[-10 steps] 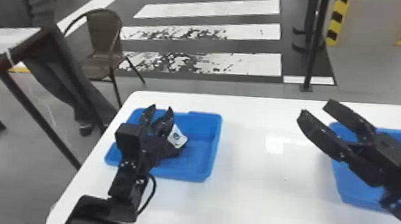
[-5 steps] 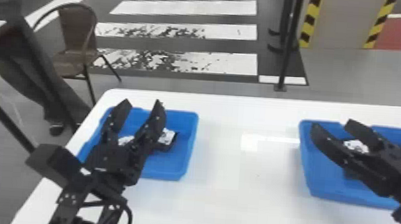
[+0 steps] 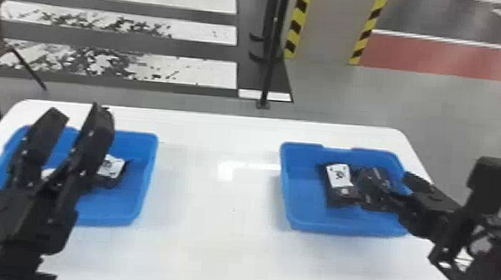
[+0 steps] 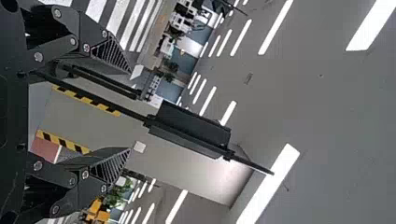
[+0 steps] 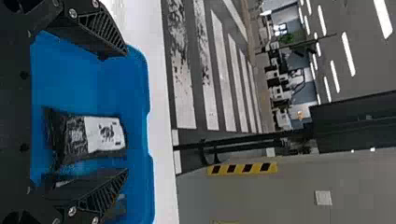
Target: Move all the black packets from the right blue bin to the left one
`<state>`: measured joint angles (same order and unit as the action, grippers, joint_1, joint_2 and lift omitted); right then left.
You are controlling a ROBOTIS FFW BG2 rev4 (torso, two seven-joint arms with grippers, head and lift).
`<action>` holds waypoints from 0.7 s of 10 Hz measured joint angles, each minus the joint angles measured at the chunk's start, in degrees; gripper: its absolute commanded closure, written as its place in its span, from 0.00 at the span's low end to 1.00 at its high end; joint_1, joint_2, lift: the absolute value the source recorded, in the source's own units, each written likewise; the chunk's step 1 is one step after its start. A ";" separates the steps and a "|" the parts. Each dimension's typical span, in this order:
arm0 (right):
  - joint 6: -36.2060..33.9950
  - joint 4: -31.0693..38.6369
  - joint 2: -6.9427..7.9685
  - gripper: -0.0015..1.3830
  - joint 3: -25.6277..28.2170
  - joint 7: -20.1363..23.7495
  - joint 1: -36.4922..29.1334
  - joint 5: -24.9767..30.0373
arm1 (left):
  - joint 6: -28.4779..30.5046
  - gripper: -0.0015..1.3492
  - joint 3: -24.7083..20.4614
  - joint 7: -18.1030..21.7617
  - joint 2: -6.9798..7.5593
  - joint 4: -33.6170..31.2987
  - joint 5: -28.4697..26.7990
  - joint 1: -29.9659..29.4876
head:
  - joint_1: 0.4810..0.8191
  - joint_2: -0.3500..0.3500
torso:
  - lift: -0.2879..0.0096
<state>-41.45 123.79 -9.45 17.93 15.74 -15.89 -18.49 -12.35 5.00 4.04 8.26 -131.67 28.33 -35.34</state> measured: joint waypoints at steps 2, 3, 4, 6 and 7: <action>-1.00 -6.03 -0.60 0.11 0.83 0.09 5.36 3.12 | -1.08 0.37 -0.42 0.00 -0.11 -0.02 -1.59 -0.11 | 0.63 0.24 | 0.50; -0.80 -9.60 -0.75 0.11 0.73 0.42 8.12 4.57 | -1.61 0.37 -0.72 0.00 -0.20 -0.02 -2.07 -0.35 | 0.63 0.23 | 0.50; -0.74 -13.17 -1.00 0.11 -0.02 0.95 10.62 5.58 | -1.89 0.37 -0.98 0.00 -0.28 -0.02 -2.29 -0.47 | 0.63 0.23 | 0.50; -0.74 -19.30 -1.75 0.11 -3.15 1.69 14.49 5.93 | -2.08 0.37 -1.24 0.00 -0.34 -0.02 -2.57 -0.54 | 0.63 0.27 | 0.50; -0.75 -22.54 -2.03 0.11 -4.95 2.48 16.48 5.96 | -2.05 0.37 -1.32 0.00 -0.35 -0.02 -2.54 -0.56 | 0.63 0.30 | 0.50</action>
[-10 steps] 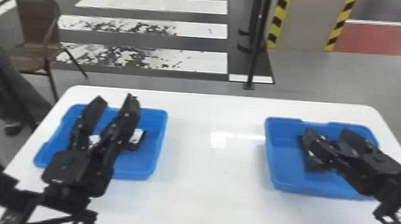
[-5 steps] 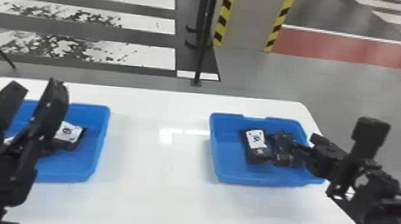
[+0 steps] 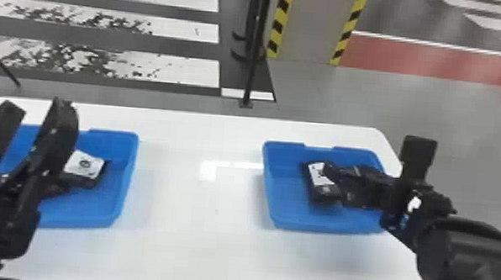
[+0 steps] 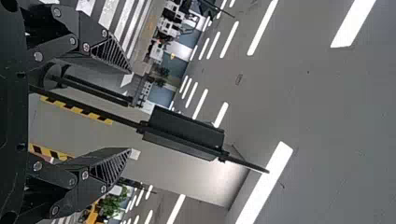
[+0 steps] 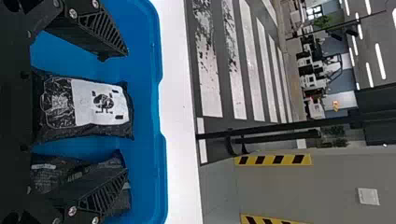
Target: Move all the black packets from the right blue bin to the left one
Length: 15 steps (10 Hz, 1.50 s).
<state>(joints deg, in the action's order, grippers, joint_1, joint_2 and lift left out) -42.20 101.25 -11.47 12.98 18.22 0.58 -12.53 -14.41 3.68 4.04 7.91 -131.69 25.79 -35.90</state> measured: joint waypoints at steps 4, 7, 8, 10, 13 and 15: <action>-1.84 -6.47 -0.49 0.11 -5.08 -0.32 4.23 1.98 | 1.04 0.37 -0.08 0.00 0.00 0.00 0.28 0.04 | 0.63 0.35 | 0.50; -5.08 -5.60 -0.11 0.11 -5.91 -2.51 3.91 5.06 | 1.59 0.37 -0.16 0.18 0.00 0.01 0.61 0.02 | 0.63 0.33 | 0.50; -5.02 -7.11 -0.23 0.11 -5.97 -2.35 4.40 4.62 | 1.61 0.37 -0.14 0.18 0.00 0.02 0.61 0.05 | 0.63 0.33 | 0.50; -4.53 -9.47 -0.33 0.13 -6.03 -2.11 5.07 3.92 | 1.61 0.37 -0.14 0.18 0.00 0.10 0.61 0.05 | 0.63 0.33 | 0.50; -5.70 -12.38 -0.65 0.64 -7.11 -0.43 7.03 3.85 | 1.88 0.37 -0.03 0.18 0.07 0.14 0.61 0.18 | 0.63 0.34 | 0.50; -8.67 -10.94 -0.66 0.77 -7.37 -1.60 6.84 4.06 | 1.89 0.37 -0.03 0.18 0.13 0.27 0.51 0.30 | 0.63 0.34 | 0.50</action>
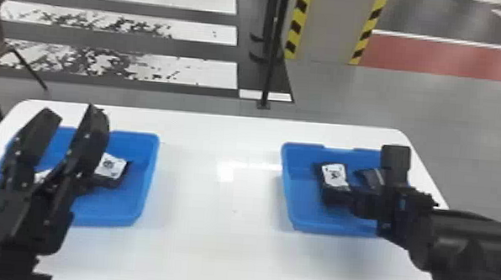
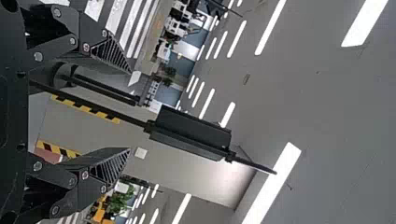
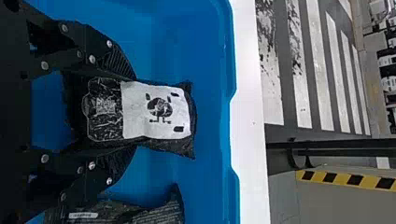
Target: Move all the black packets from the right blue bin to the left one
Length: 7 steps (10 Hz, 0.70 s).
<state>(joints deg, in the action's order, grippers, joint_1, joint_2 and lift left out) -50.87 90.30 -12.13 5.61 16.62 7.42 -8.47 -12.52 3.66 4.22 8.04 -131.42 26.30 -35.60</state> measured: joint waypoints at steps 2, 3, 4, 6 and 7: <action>-1.33 1.22 -0.07 0.78 0.08 -0.37 -0.72 0.01 | -0.16 0.37 0.07 0.00 0.04 0.18 -0.02 0.04 | 0.63 0.34 | 0.50; -1.37 2.95 -0.08 0.78 0.34 -0.29 -1.80 0.01 | -0.23 0.37 0.15 0.00 0.04 0.26 0.10 0.14 | 0.63 0.34 | 0.50; -0.53 6.59 -0.06 0.78 1.09 -0.27 -4.10 -0.06 | -0.65 0.37 0.28 0.00 0.04 0.29 -0.04 0.27 | 0.63 0.34 | 0.50; 4.08 15.81 0.56 0.78 4.36 -0.27 -9.63 -1.25 | -2.20 0.37 0.25 0.00 0.04 0.30 -1.61 0.56 | 0.63 0.32 | 0.50; 8.17 20.02 0.95 0.78 5.74 -0.01 -12.01 -2.70 | -2.35 0.37 0.19 0.00 0.03 0.30 -1.71 0.54 | 0.63 0.33 | 0.50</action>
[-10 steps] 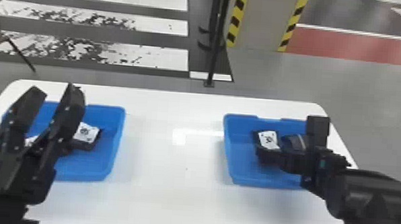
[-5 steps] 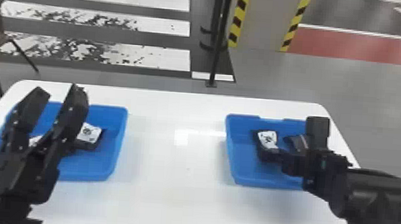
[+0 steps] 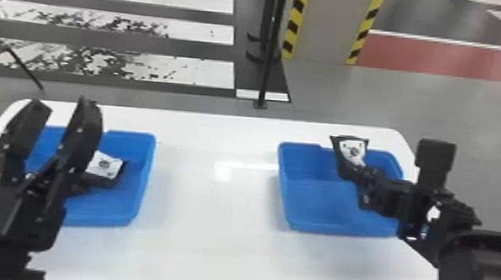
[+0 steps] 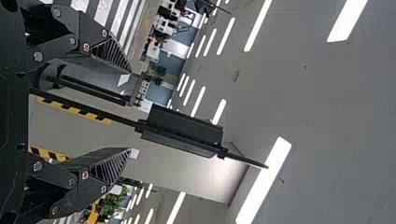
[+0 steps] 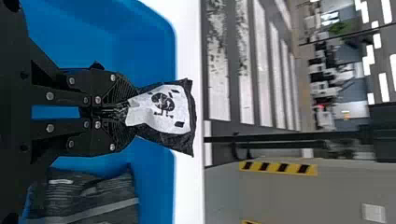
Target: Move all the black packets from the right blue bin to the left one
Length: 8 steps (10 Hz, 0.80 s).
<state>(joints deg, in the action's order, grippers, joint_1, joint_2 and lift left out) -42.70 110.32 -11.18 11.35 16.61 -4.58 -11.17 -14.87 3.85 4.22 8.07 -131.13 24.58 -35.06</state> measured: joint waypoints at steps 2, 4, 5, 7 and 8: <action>16.28 -1.15 0.09 0.78 0.26 7.08 -0.44 -4.48 | -0.20 0.35 0.28 0.00 -0.06 -0.04 -0.17 0.23 | 0.60 0.37 | 0.50; 29.14 -6.93 -0.87 0.78 -2.71 15.06 2.24 -9.45 | 1.96 0.33 0.81 0.87 0.19 -1.12 -0.25 1.40 | 0.46 0.42 | 0.50; 31.46 -7.13 -1.06 0.78 -4.26 17.79 2.75 -11.93 | 6.38 0.33 0.04 1.52 0.06 -2.79 0.21 1.59 | 0.42 0.45 | 0.50; 32.05 -5.16 -1.61 0.78 -9.04 21.76 3.68 -16.28 | 16.32 0.33 -1.70 2.95 -0.24 -6.44 1.53 1.74 | 0.40 0.52 | 0.50; 31.46 -4.89 -1.96 0.78 -12.63 23.09 4.78 -18.22 | 20.91 0.33 -3.03 4.65 -0.49 -7.86 1.08 2.42 | 0.39 0.57 | 0.50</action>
<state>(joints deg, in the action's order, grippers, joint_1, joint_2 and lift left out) -11.24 105.43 -13.14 -1.28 39.71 0.20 -29.39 6.04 0.82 8.87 7.58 -138.99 25.67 -32.64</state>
